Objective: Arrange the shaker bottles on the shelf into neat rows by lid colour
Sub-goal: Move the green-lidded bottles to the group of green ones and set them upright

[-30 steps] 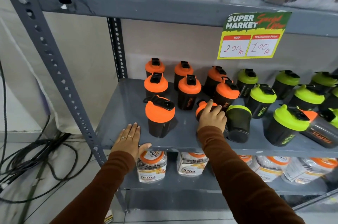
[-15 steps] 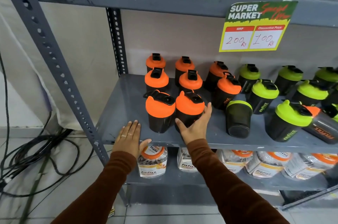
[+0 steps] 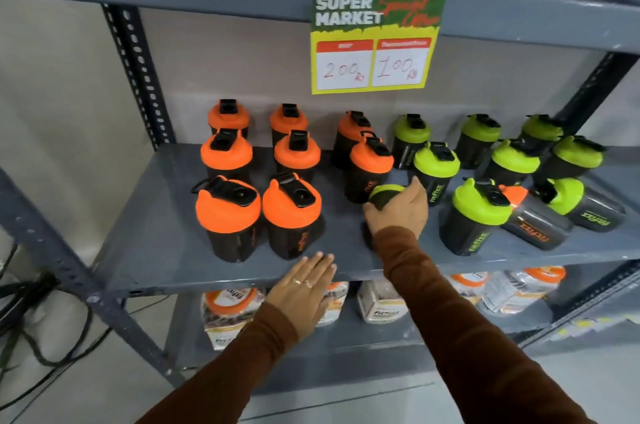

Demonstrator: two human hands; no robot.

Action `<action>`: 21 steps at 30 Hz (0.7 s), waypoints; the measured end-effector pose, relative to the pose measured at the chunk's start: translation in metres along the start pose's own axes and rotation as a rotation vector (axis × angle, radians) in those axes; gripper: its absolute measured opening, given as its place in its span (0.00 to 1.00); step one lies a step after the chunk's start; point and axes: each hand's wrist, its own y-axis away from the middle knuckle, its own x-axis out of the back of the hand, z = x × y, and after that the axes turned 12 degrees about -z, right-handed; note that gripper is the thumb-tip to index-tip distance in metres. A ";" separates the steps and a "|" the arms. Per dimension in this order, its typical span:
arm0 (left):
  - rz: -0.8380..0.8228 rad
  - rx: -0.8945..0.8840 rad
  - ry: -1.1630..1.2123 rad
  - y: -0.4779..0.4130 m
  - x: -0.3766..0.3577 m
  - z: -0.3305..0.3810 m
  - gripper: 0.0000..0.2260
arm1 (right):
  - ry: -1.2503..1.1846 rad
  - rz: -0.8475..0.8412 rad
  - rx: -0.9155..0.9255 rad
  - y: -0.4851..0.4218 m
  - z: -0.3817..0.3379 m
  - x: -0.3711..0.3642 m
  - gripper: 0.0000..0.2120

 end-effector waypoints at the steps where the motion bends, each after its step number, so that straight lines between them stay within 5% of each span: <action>1: 0.014 -0.024 0.000 -0.013 0.003 0.008 0.20 | -0.026 -0.090 -0.181 -0.011 0.006 0.002 0.50; 3: 0.004 -0.012 0.008 -0.035 0.010 0.024 0.21 | -0.182 -0.306 -0.386 -0.027 0.016 0.007 0.57; 6: -0.052 0.099 0.025 -0.053 0.011 0.041 0.25 | -0.225 -0.411 -0.298 -0.031 0.033 0.010 0.58; 13: -0.177 0.267 0.112 -0.088 0.015 0.087 0.39 | -0.267 -0.263 0.271 -0.004 0.053 0.070 0.52; 21: -0.208 0.259 0.087 -0.137 0.018 0.128 0.40 | -0.539 -0.061 0.404 -0.028 0.085 0.177 0.47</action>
